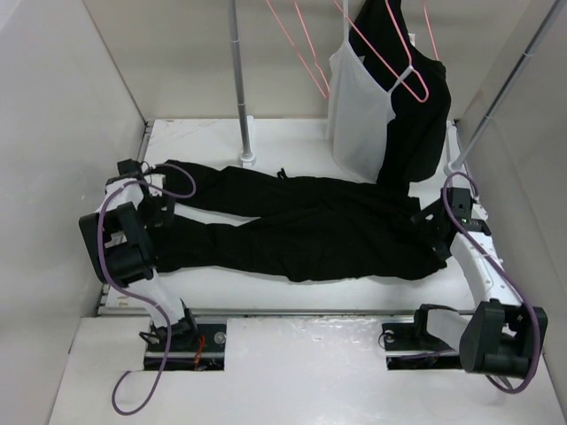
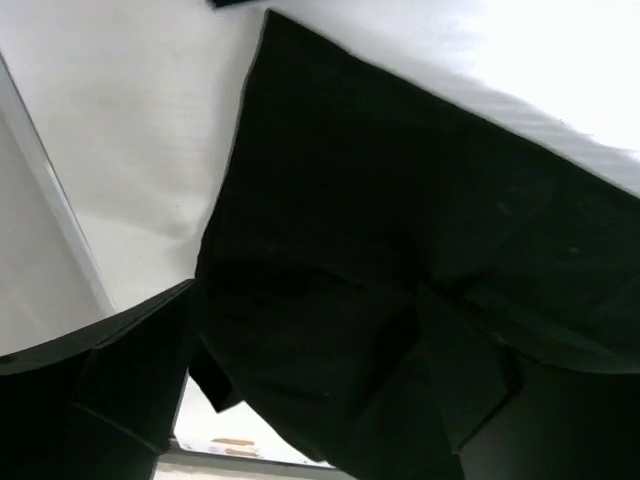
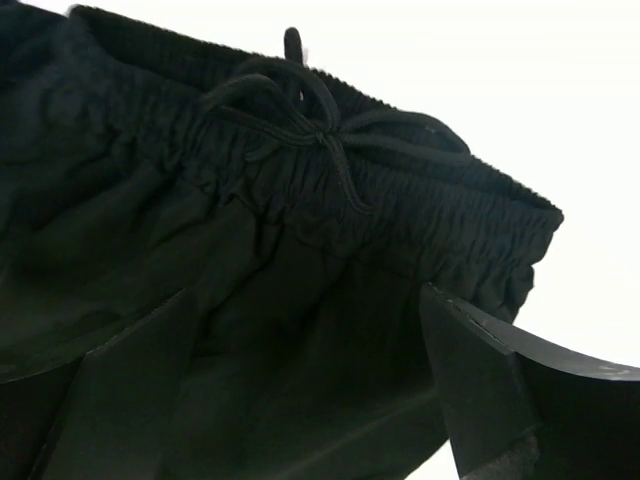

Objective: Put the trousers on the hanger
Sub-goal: Flatten out the trousers at the center of the board.

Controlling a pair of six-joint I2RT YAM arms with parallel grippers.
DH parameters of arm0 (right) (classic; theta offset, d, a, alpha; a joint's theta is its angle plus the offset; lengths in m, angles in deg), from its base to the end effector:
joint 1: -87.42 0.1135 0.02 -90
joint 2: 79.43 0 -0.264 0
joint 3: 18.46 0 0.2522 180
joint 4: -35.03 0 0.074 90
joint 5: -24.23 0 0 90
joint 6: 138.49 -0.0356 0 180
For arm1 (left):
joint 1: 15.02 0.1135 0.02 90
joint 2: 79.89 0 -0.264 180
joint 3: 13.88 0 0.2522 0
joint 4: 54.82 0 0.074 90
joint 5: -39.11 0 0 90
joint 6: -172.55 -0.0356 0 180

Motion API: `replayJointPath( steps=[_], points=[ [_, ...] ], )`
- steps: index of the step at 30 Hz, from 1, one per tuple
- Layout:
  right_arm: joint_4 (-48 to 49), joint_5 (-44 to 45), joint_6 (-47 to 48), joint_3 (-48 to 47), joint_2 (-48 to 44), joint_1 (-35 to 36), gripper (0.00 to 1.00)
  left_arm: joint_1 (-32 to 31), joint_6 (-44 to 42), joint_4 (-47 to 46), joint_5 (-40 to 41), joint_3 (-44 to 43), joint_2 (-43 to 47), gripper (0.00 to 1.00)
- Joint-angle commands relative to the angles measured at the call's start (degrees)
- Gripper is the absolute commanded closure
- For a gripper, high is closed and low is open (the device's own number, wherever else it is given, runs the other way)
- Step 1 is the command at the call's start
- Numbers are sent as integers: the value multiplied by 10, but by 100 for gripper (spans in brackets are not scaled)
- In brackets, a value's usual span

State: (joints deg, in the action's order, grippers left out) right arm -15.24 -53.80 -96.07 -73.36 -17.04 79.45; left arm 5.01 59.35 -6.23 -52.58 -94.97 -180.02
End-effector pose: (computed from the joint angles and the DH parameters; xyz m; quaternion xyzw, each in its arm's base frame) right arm 0.2027 -0.0358 0.2225 0.4709 0.8319 -0.0007 0.2937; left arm 0.3259 0.1177 0.1898 0.0300 0.9804 0.0580 0.1856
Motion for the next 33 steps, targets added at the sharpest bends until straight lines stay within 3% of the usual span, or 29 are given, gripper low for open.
replayJointPath(
  steps=[1,4,7,8,9,11,15,18,19,21,22,25,33],
  points=[
    [21,-15,-32,7,18,-5,5,23,16,-38,9,17,7,17],
    [27,-15,-47,21,30,-5,11,43,16,-44,9,11,-16,31],
    [33,-4,-53,27,36,-5,15,43,16,-44,-20,-2,-23,52],
    [33,-4,-53,34,36,-5,17,43,21,-44,-27,-2,-23,61],
    [39,-4,-53,40,36,-5,20,43,21,-37,-36,-9,-23,80],
    [54,2,-53,49,44,-5,23,43,21,-27,-49,-9,-16,98],
    [72,2,-60,63,86,-5,34,43,21,-20,-43,-23,-3,100],
    [88,32,-46,63,113,16,49,43,16,-9,-37,-46,9,100],
    [93,32,-46,63,113,16,59,43,11,-9,-37,-56,14,100],
    [99,18,-46,58,121,16,69,43,11,6,-44,-90,14,100],
    [99,12,-46,58,121,16,82,43,11,14,-44,-99,14,100],
    [113,1,-46,69,106,16,99,43,11,20,-59,-112,32,100],
    [105,17,7,36,46,16,100,14,3,26,-60,-148,82,100]
  ],
)
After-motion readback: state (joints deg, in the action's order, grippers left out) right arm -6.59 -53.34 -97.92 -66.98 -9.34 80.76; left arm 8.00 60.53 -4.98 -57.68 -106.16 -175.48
